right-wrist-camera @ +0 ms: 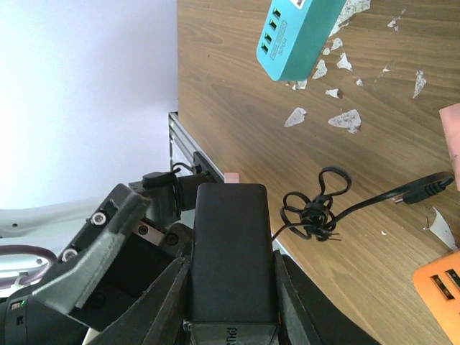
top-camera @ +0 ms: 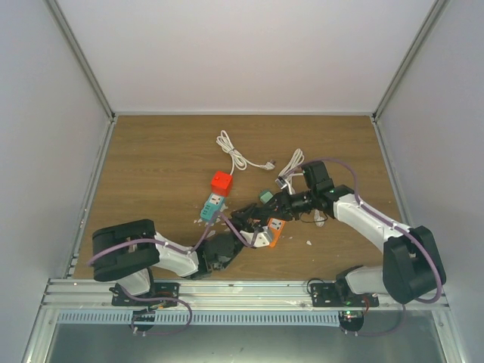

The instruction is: Insert the plug

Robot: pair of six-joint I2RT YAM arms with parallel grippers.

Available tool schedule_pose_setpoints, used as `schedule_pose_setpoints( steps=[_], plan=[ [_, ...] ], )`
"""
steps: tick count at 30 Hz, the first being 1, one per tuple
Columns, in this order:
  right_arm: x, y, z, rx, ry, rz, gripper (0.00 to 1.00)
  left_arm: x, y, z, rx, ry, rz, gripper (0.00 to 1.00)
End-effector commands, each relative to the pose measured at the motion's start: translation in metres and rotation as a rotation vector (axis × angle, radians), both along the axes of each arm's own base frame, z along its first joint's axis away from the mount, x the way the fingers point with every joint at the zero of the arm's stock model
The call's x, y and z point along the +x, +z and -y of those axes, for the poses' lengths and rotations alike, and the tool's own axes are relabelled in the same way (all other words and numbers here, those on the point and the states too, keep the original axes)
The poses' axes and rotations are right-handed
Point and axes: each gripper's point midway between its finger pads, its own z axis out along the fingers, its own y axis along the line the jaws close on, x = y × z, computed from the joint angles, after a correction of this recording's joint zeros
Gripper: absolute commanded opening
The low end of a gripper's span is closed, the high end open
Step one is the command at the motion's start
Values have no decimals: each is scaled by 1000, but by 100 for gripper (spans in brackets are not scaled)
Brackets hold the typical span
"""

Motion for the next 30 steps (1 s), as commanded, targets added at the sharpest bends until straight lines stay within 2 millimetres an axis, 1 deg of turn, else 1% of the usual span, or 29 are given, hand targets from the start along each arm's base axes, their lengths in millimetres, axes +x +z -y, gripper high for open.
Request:
schedule_pose_setpoints(
  steps=[1, 4, 8, 11, 14, 16, 17, 18, 19, 20, 23, 24, 26, 30],
  plan=[
    [-3, 9, 1, 39, 8, 7, 1, 10, 18, 5, -78, 29, 14, 63],
    [-4, 12, 1, 46, 12, 11, 0, 16, 18, 4, -84, 44, -6, 57],
    [-6, 13, 1, 50, 15, 12, 1, 24, 13, -1, -85, 69, -38, 50],
    [-6, 14, 1, 53, 17, 13, 0, 27, 10, -3, -84, 81, -51, 48],
    [-6, 14, 0, 55, 20, 13, 0, 29, 6, -3, -72, 85, -69, 41],
    [-6, 15, 0, 59, 21, 15, 1, 30, 4, -2, -71, 82, -83, 33],
    [-5, 17, 0, 61, 21, 18, 1, 30, 4, -2, -71, 80, -88, 27],
    [-5, 17, 0, 61, 21, 20, 1, 30, 4, -2, -74, 81, -90, 16],
    [-5, 18, 0, 62, 22, 22, 3, 30, 4, -3, -77, 82, -93, 7],
    [-5, 19, 0, 64, 23, 29, 5, 31, 5, -3, -82, 81, -95, 3],
    [-4, 21, 0, 66, 23, 36, 12, 30, 5, -6, -86, 83, -95, 2],
    [-4, 22, 0, 67, 24, 36, 18, 30, 6, -6, -88, 81, -96, 0],
    [-4, 22, -1, 70, 25, 42, 39, 29, 6, -7, -92, 76, -98, 0],
    [-3, 24, -1, 72, 32, 50, 63, 27, 8, -10, -105, 68, -101, 0]
  ],
)
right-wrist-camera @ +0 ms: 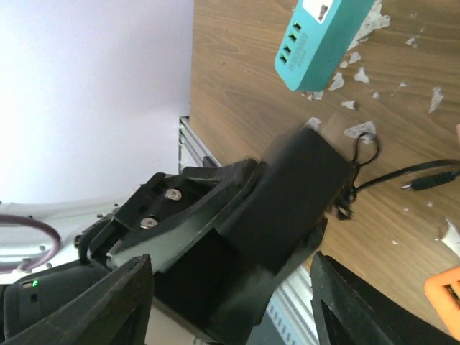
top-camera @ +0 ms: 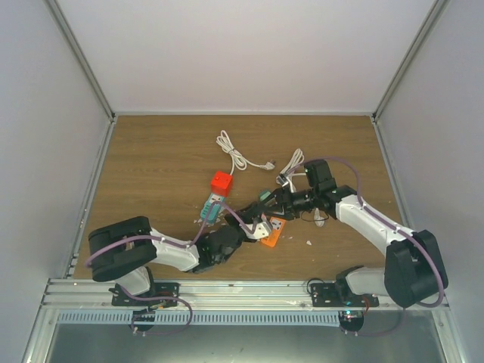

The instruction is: Insert the plug

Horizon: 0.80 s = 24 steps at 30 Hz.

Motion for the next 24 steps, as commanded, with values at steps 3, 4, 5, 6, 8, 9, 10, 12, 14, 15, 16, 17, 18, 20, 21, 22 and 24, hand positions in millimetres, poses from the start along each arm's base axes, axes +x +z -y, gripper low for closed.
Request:
schedule_pose_setpoints(
  steps=[3, 4, 5, 6, 8, 9, 10, 12, 14, 15, 16, 17, 18, 20, 21, 22, 24],
  plan=[
    [-6, 14, -2, 42, 44, 32, 83, 5, 24, -14, -126, 40, 0, 0],
    [-5, 14, -2, 40, 40, 36, 87, 4, 25, -15, -130, 39, -1, 0],
    [-4, 15, -1, 39, 37, 40, 91, 4, 25, -17, -134, 38, -2, 0],
    [-3, 15, -1, 36, 33, 45, 93, 4, 27, -19, -141, 38, -2, 0],
    [-1, 15, 1, 33, 23, 50, 96, 4, 31, -24, -164, 38, -6, 0],
    [1, 15, 2, 31, 15, 54, 98, 4, 33, -26, -175, 35, -11, 0],
    [3, 14, 4, 25, 2, 58, 99, 4, 35, -30, -192, 32, -16, 0],
    [9, 13, 11, 12, -32, 70, 100, 5, 42, -37, -241, 25, -39, 0],
    [17, 14, 21, 1, -79, 89, 100, 9, 49, -46, -305, 21, -95, 0],
    [20, 14, 26, -4, -105, 99, 100, 13, 52, -52, -354, 25, -142, 0],
    [24, 15, 33, -11, -135, 115, 100, 16, 56, -59, -392, 25, -179, 0],
    [28, 17, 39, -21, -165, 140, 100, 18, 58, -65, -427, 13, -219, 0],
    [30, 18, 44, -35, -192, 160, 100, 21, 61, -74, -455, 21, -248, 0],
    [36, 16, 52, -63, -241, 208, 100, 30, 60, -94, -498, 64, -310, 0],
    [36, 13, 54, -75, -258, 221, 100, 34, 60, -104, -520, 93, -341, 0],
    [37, 11, 56, -82, -270, 235, 100, 39, 59, -112, -541, 119, -374, 0],
    [38, 7, 58, -89, -287, 255, 100, 47, 57, -126, -584, 160, -443, 0]
  ],
)
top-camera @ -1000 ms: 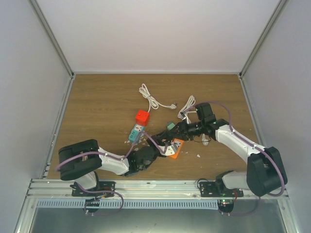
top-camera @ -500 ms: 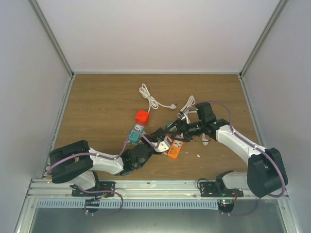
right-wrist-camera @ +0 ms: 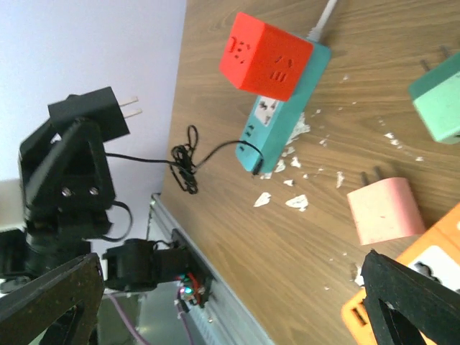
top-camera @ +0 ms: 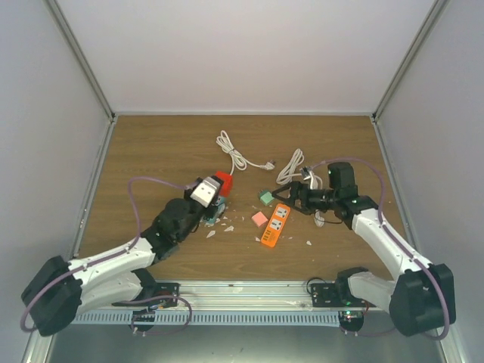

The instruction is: Insert the plug

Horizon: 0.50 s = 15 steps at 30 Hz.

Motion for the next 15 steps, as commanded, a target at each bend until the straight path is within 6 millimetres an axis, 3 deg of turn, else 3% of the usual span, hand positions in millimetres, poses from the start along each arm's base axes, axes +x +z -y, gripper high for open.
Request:
schedule_pose_setpoints(
  steps=[1, 9, 15],
  plan=[
    [8, -14, 11, -51, -78, 58, 100, 8, -21, -20, -138, -4, -256, 0],
    [9, -16, 18, -93, -103, 107, 100, 5, -46, -39, -174, 62, -426, 0],
    [11, -14, 23, -120, -135, 151, 100, -2, -70, -35, -170, 42, -502, 0]
  ],
)
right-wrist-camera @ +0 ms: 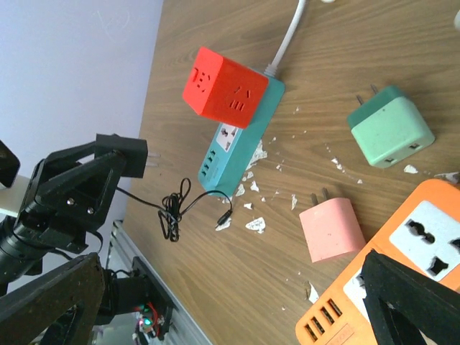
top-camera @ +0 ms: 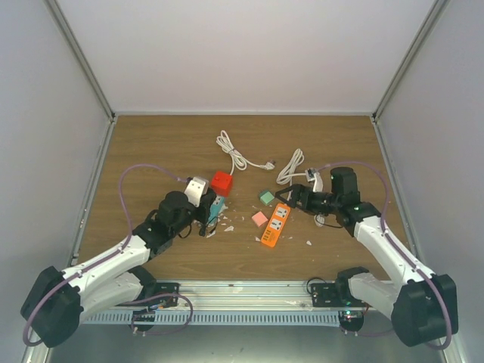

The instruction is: Insert the plug

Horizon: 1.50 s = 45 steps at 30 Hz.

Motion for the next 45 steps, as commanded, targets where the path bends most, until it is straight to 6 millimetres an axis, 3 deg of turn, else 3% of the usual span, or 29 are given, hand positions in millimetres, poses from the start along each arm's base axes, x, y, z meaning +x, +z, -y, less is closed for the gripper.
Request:
schedule_pose_setpoints(
  steps=[1, 24, 45],
  plan=[
    [7, 2, 8, -34, -38, 69, 99, -4, -11, 4, -48, -16, -47, 0],
    [7, -29, 5, -51, -4, 42, 99, 8, -39, 21, -15, -66, -46, 0],
    [9, -52, 5, -59, -1, 5, 98, 28, -56, 23, 10, -42, -58, 0]
  ],
)
